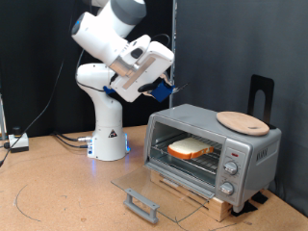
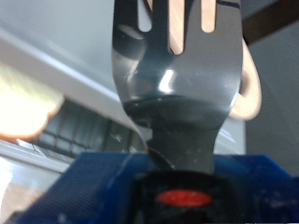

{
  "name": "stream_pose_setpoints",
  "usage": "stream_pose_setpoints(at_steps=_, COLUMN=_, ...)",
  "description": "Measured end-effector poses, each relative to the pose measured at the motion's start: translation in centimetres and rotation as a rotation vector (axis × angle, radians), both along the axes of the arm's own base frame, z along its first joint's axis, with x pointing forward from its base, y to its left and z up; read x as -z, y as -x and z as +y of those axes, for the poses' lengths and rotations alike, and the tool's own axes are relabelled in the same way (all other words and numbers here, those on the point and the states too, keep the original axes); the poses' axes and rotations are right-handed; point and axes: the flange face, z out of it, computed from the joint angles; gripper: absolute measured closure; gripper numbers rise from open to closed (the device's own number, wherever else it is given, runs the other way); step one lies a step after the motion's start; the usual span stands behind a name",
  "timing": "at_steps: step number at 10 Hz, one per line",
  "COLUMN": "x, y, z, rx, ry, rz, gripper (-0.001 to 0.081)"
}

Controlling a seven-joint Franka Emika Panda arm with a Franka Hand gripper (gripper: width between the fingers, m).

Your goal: Make a piece of toast with the oven

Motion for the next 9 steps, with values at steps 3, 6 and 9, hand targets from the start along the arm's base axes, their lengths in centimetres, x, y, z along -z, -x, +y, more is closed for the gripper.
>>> stream_pose_setpoints(at_steps=3, x=-1.1, y=2.0, z=4.0, rx=-0.045, ry=0.031, rz=0.096, gripper=0.0383)
stream_pose_setpoints(at_steps=6, x=-2.6, y=4.2, z=7.2, rx=-0.064, ry=0.097, rz=0.211, gripper=0.0383)
stream_pose_setpoints(at_steps=9, x=-3.2, y=6.2, z=11.4, rx=-0.032, ry=0.190, rz=0.273, gripper=0.0383)
